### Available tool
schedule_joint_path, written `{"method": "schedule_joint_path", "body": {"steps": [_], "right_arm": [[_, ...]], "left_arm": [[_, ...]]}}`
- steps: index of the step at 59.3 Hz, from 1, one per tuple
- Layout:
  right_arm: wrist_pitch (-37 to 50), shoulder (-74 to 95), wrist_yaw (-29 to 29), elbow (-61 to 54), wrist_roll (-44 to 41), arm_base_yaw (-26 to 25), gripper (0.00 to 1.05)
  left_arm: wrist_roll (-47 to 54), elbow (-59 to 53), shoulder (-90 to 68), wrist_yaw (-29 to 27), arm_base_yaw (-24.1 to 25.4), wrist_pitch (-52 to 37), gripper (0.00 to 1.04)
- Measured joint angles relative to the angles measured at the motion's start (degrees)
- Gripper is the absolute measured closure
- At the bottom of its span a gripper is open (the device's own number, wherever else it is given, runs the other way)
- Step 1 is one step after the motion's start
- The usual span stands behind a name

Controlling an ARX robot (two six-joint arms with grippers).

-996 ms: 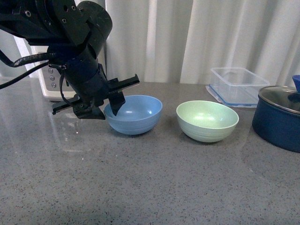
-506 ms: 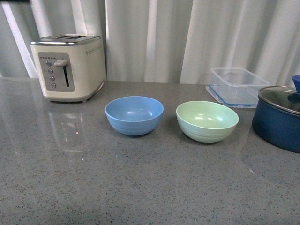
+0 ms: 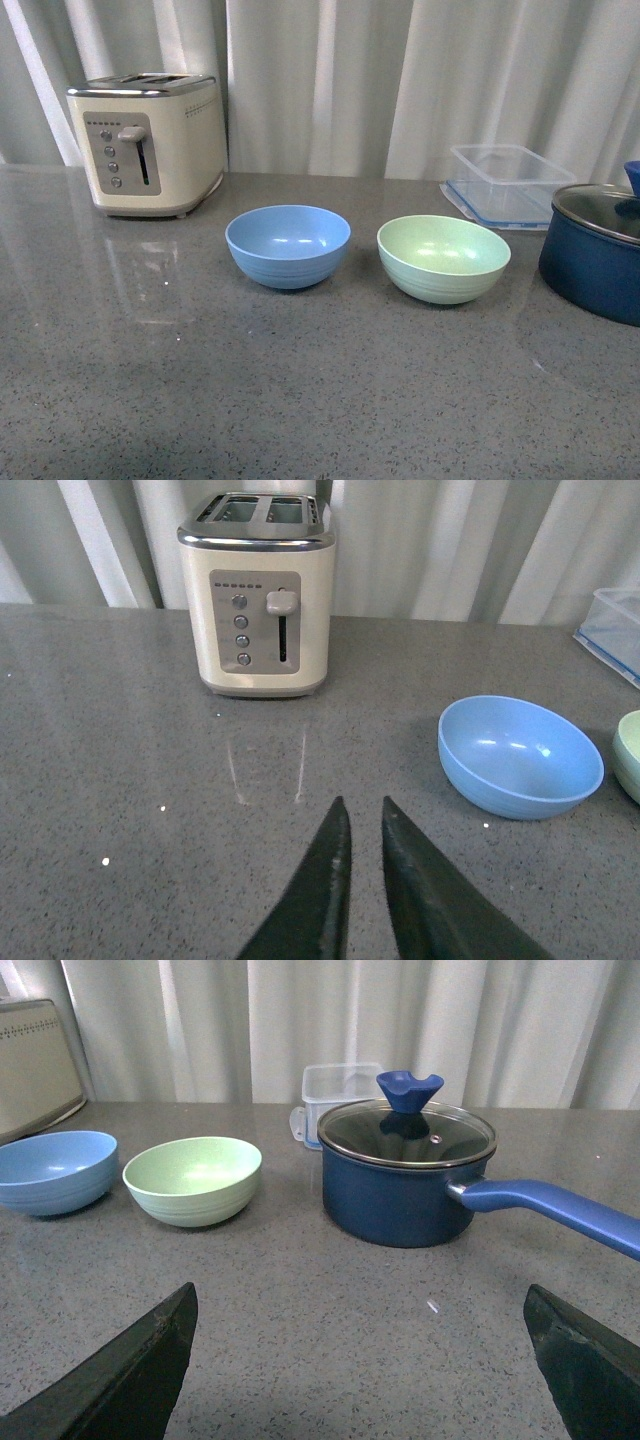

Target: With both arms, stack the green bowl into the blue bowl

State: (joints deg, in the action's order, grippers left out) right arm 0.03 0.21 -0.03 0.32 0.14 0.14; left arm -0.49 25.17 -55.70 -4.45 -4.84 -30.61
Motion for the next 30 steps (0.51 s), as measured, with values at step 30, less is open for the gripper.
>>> {"method": "schedule_joint_path", "body": {"steps": [30], "right_arm": [[0.00,0.00,-0.02,0.00,0.00,0.00,0.10]], "left_arm": [[0.20,-17.03,15.41,4.31,4.72,-1.22,1.01]]}}
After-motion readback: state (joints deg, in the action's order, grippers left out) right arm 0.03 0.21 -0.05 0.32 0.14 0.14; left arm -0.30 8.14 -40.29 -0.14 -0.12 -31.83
